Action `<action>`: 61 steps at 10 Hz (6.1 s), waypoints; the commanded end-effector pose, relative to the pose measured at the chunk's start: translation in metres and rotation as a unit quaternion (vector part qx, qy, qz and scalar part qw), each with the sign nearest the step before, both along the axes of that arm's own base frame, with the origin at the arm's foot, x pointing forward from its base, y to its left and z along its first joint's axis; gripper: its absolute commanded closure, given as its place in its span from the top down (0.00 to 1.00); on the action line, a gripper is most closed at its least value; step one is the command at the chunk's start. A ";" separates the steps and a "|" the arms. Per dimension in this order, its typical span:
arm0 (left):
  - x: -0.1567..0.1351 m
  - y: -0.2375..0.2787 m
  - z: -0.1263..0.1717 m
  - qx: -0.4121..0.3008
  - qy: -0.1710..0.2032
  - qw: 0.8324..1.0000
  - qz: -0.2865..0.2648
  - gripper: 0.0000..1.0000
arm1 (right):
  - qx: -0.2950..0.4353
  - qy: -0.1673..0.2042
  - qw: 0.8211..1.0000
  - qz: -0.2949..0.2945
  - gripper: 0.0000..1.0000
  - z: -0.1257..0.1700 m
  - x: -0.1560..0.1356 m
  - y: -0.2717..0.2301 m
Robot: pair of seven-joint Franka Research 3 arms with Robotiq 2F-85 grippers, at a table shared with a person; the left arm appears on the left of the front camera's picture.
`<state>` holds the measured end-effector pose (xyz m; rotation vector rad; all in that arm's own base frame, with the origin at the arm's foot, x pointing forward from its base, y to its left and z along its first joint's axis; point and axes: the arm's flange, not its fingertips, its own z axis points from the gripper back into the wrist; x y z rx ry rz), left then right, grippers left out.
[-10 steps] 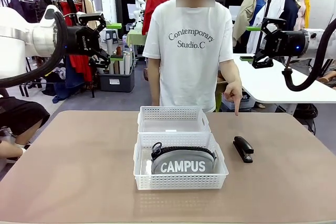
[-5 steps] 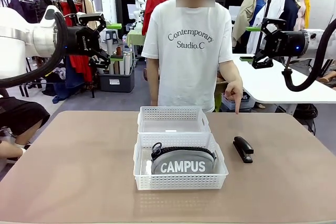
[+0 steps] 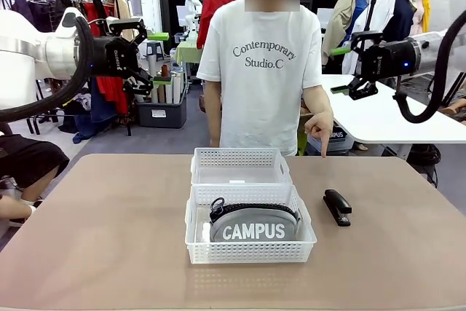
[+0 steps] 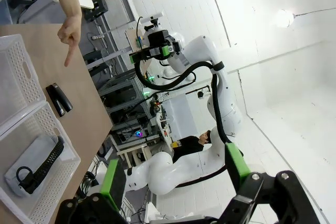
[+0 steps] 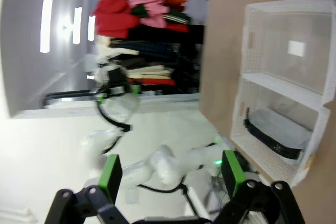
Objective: Distribute items into two baskets.
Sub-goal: Pick up the Stapler that the person points to.
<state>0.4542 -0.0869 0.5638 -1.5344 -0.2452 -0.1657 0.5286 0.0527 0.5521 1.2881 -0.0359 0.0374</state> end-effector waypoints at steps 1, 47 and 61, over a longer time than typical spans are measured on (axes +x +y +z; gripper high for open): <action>-0.001 0.001 0.002 -0.007 0.003 1.000 0.001 1.00 | -0.133 0.021 0.991 0.004 1.00 0.009 0.017 0.019; -0.001 0.001 0.002 -0.007 0.003 1.000 0.001 1.00 | -0.582 0.025 0.812 0.035 0.00 -0.197 -0.025 0.073; -0.001 0.001 0.002 -0.007 0.003 1.000 0.001 1.00 | -0.546 -0.017 0.837 0.035 0.00 0.093 -0.021 0.143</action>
